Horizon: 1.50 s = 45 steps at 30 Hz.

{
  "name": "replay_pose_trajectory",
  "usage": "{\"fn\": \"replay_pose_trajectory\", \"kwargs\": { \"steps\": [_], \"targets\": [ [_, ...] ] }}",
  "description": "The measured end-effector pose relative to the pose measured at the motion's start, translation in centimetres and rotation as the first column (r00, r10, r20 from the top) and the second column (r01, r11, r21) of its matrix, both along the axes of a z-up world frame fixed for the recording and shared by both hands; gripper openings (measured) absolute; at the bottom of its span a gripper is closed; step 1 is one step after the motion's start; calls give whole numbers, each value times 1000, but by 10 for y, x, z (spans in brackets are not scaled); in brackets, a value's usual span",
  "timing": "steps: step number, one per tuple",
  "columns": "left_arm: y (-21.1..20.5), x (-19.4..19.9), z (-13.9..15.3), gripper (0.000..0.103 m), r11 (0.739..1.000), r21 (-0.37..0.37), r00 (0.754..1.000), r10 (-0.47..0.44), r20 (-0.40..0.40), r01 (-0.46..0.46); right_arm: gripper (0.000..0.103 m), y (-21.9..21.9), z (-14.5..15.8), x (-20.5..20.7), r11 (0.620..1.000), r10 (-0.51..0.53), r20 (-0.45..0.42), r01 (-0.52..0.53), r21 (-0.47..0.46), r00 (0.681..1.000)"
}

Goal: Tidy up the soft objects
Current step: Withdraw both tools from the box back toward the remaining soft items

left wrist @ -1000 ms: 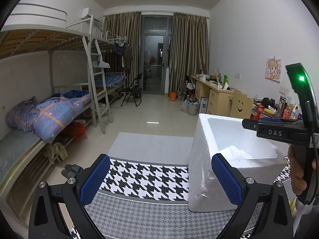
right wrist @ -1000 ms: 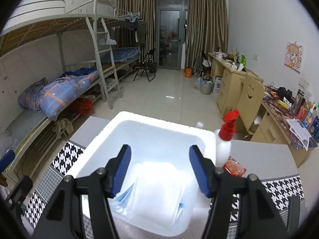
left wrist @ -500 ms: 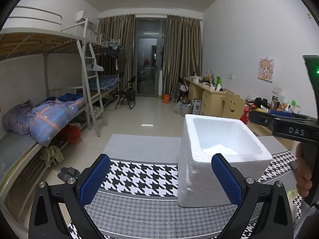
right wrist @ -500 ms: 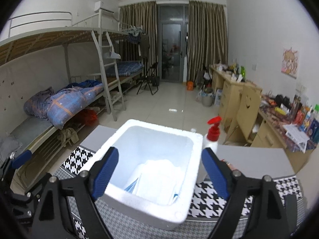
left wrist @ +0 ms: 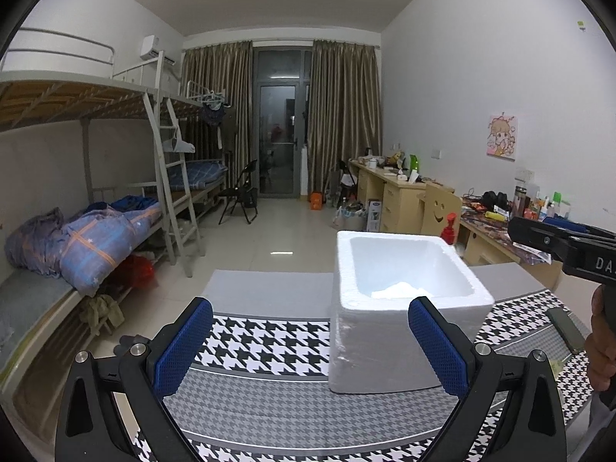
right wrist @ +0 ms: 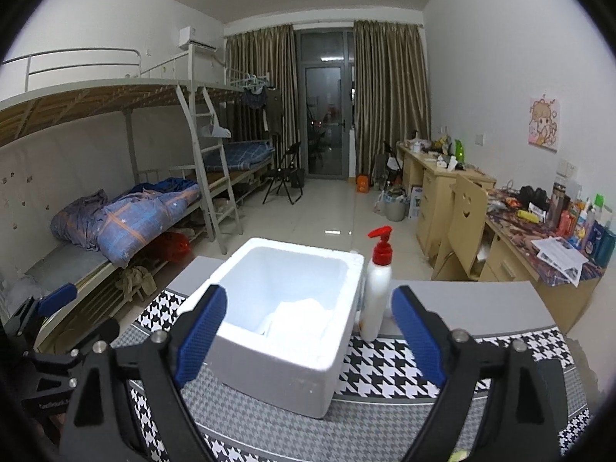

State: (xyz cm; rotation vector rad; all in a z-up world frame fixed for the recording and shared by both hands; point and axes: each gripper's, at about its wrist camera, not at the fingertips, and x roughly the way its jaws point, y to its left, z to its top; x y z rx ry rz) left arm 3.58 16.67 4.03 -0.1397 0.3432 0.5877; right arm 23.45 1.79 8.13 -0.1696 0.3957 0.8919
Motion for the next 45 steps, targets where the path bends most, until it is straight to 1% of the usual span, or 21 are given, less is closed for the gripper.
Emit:
{"fn": "replay_pose_trajectory", "kwargs": {
  "steps": [7,13,17,21,25,32,37,41,45],
  "targets": [
    [-16,-1,3,102,999,16,999,-34,0,34,90,-16,0,-6,1000,-16,9,16,8,1000],
    [-27,-2,2,102,998,15,998,-66,4,66,90,-32,-3,-14,999,-35,19,35,27,999],
    [-34,-5,0,102,997,13,997,-77,17,77,90,-43,-2,-17,998,-44,23,43,44,999],
    [-41,-7,-3,102,996,15,996,-92,20,92,90,-50,-4,-22,998,-40,30,39,46,999],
    [-47,-8,-7,102,994,11,994,-109,20,109,90,-56,-9,-23,998,-58,33,57,38,998],
    [-58,-13,-11,102,993,25,992,-118,34,117,90,-75,-15,-32,996,-62,30,60,63,998],
    [-66,-23,-12,102,993,27,991,-113,66,111,90,-87,-19,-37,994,-70,14,69,85,997],
    [-72,-26,-12,102,994,25,990,-111,89,110,91,-95,-23,-46,993,-73,30,70,90,997],
    [-81,-26,-18,102,994,43,990,-107,90,104,91,-105,-28,-52,991,-103,53,98,97,993]
  ]
}}
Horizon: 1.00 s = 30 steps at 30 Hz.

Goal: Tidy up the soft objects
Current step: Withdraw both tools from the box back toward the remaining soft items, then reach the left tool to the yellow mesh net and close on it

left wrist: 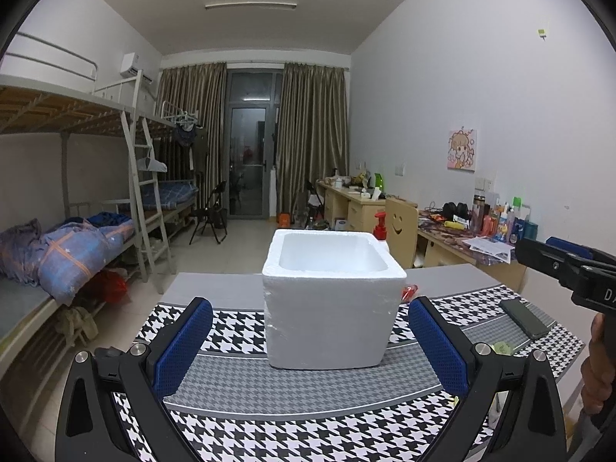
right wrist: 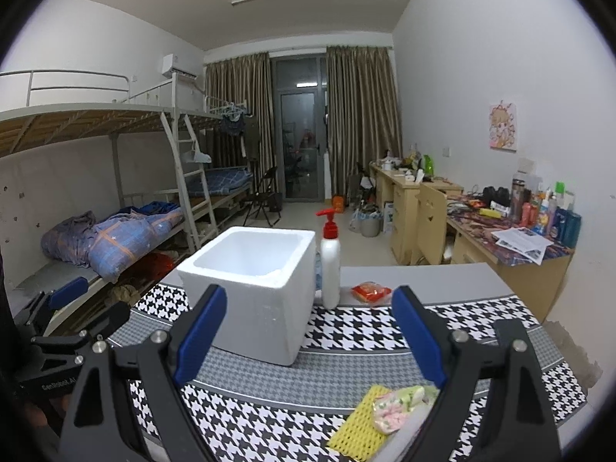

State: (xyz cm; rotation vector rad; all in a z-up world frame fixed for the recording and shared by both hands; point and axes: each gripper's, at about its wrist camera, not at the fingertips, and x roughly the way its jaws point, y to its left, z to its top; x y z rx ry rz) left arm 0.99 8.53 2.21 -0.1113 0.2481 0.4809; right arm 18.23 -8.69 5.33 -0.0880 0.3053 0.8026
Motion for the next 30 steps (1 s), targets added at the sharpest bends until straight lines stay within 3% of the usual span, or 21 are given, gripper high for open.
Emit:
{"fn": "replay_pose_trajectory", "kwargs": {
  "steps": [8,16,30],
  "targets": [
    [-13,4,-12,102,998,-1,998,-60,-3,60,91,-21,-19,-1,1000,-21,-23,22,20,1000],
    [-25,14,-31,102,992,-23,992,-126,-16,125,91,-28,-46,3,993,-116,-16,116,-5,993],
    [-41,40,-42,102,982,-16,981,-188,-52,187,91,-63,-63,4,976,-214,-50,215,20,976]
  ]
}}
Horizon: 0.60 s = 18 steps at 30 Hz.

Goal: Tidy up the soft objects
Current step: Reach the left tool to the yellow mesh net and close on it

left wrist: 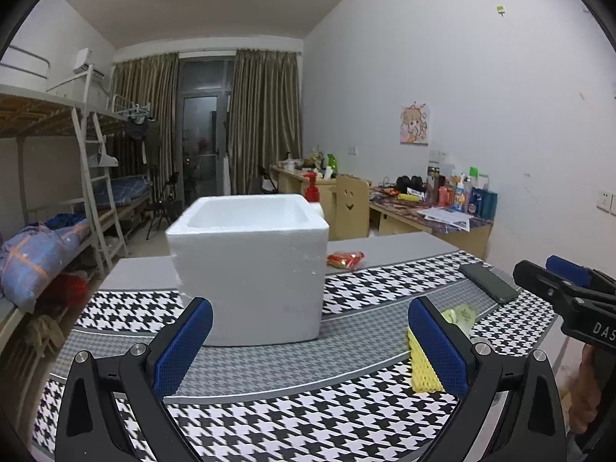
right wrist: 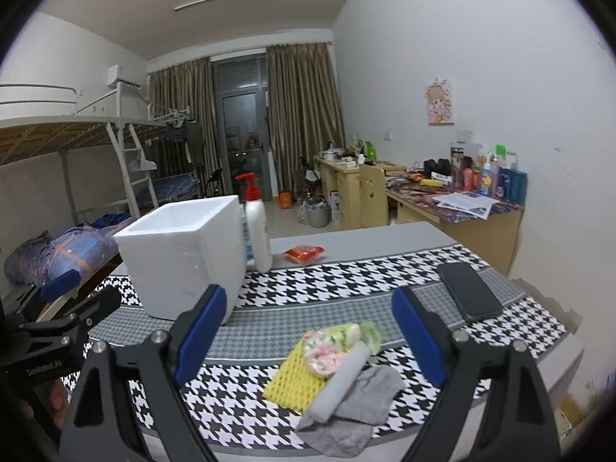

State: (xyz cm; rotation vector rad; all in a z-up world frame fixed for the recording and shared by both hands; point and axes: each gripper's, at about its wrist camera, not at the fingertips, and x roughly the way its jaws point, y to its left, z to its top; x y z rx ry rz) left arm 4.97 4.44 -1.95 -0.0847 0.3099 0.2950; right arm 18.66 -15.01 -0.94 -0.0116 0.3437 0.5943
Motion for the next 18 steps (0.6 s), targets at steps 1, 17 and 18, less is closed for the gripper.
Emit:
{"fn": "replay_pose_trajectory", "kwargs": {
  "steps": [1,17,18],
  "targets": [
    [-2,4,-2,102,1000,1,1000,-7,-11,7,91,-2,-2,1,1000,0,-5,0,-4,1000],
    [-38,52,-28,102,994,12,987,-107,-122,109,91,-27,-30,23,998,-52,-85,49,-35,995],
    [-39,55,-30,102,994,9,985,-107,-135,110,91,-27,-31,24,998,-55,-88,51,-41,995]
  ]
}}
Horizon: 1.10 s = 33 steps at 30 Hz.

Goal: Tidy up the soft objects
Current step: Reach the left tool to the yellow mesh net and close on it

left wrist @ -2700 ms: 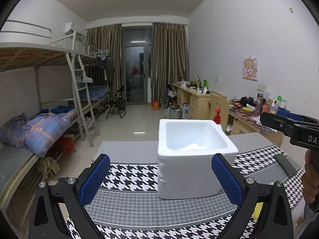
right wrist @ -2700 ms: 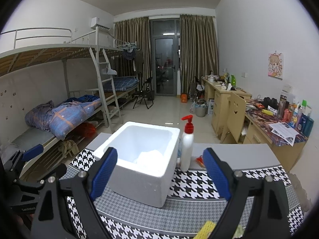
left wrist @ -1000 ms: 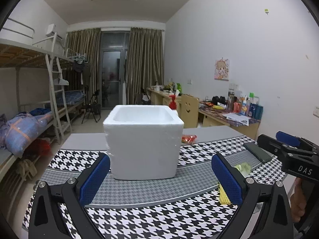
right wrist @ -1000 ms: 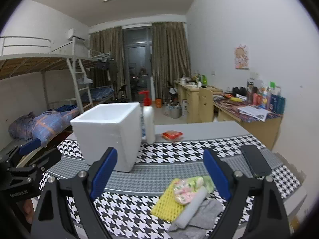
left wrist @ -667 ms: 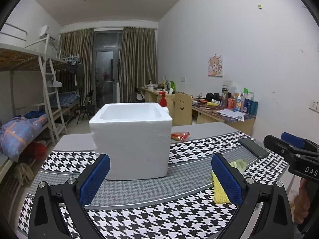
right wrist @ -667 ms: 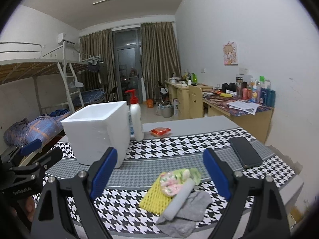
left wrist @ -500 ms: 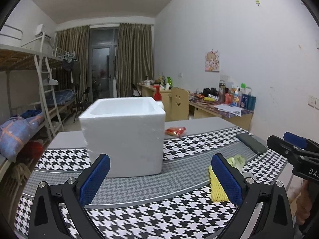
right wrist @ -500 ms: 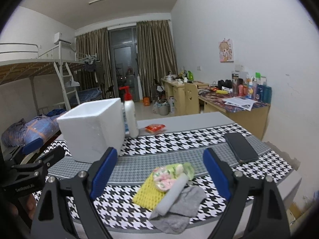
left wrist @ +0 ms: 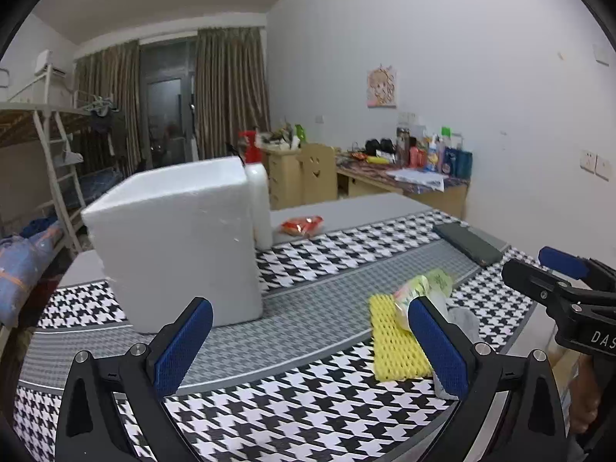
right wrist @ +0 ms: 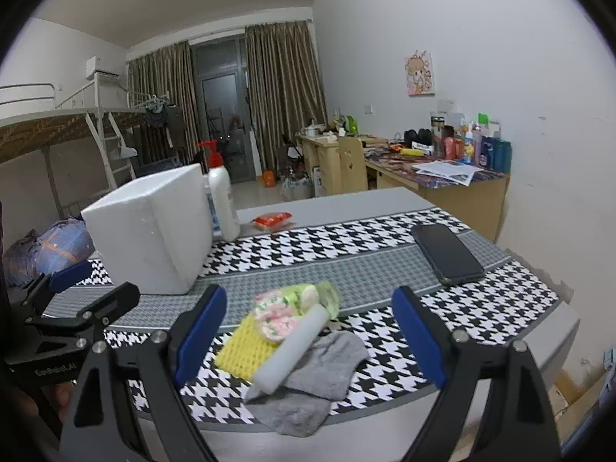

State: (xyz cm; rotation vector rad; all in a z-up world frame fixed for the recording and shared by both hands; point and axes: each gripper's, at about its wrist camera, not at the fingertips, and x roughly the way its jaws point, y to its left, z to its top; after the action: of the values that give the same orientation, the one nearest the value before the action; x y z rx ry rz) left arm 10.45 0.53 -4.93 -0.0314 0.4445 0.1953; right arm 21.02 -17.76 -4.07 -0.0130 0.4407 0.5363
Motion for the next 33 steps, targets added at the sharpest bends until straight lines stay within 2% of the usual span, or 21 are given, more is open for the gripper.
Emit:
{"fn": "replay_pose_trajectory", "kwargs": {
  "steps": [14,22,28,33],
  "targets": [
    [-18,31,-19,102,998,-18,992,-63,-105,62,91,-7,-26,20,1000,-9,-96,6,-29,995],
    [-26,48,-34,102,993,-44,975,-118,-186,112,91,-12,-42,34,1000,-17,-150,14,-23,989],
    [-27,59,-42,102,995,-36,969,-102,-225,96,91,-15,-52,41,1000,-17,-182,13,-25,983],
    [-32,66,-48,102,992,-29,958,-125,-260,122,91,-17,-57,47,999,-25,-209,17,-39,978]
  ]
}}
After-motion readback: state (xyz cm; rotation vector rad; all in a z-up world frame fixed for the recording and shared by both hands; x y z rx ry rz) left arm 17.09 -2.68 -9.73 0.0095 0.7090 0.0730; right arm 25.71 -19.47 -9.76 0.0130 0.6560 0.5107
